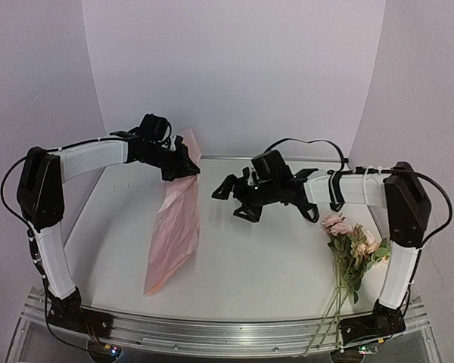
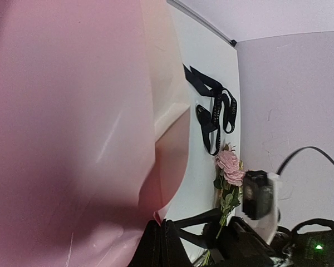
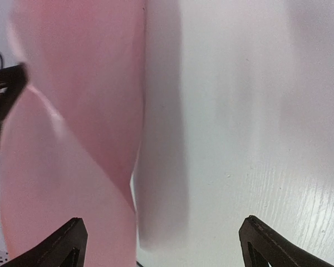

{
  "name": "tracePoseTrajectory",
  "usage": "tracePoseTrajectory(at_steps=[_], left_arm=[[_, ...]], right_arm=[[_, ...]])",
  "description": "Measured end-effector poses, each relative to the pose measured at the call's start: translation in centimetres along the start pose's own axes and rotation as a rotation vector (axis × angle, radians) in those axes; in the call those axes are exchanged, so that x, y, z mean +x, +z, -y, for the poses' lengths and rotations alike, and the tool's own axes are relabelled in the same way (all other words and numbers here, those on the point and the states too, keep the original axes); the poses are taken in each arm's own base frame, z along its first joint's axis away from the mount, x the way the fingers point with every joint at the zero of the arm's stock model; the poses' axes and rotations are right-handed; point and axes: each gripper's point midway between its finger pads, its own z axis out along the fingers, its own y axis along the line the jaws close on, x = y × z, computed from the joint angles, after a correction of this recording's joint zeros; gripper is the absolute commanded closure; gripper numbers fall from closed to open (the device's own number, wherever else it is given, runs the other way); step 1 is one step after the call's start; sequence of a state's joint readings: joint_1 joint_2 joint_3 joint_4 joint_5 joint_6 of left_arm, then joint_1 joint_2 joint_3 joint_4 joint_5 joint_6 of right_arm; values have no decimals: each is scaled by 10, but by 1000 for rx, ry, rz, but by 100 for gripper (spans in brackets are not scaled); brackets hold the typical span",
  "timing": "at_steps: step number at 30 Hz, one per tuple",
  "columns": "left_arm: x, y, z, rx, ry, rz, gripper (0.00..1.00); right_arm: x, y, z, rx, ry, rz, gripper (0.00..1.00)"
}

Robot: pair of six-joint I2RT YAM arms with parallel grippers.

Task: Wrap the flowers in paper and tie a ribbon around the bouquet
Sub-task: Pick up the folded wrapping paper from the center of the board.

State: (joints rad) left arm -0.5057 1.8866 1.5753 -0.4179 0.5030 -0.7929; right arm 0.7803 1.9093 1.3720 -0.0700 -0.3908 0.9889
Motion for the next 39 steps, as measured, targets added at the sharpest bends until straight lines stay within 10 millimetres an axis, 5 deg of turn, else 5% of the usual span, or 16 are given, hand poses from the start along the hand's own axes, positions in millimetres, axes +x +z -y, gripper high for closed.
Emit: tracePoseTrajectory(at_steps=[5, 13, 21, 32, 39], left_arm=[[3, 3, 3, 5, -10, -6, 100], [6, 9, 2, 14, -13, -22, 100], [10, 10, 7, 39, -4, -45, 100], [74, 13, 3, 28, 65, -155, 100], [89, 10, 15, 46, 108, -171, 100]], right_arm=[[-6, -23, -29, -57, -55, 41, 2], [10, -25, -30, -25, -140, 19, 10], [18, -34, -33, 4, -244, 19, 6], [-42, -46, -70, 8, -223, 141, 11], [-55, -16, -50, 74, -145, 122, 29]])
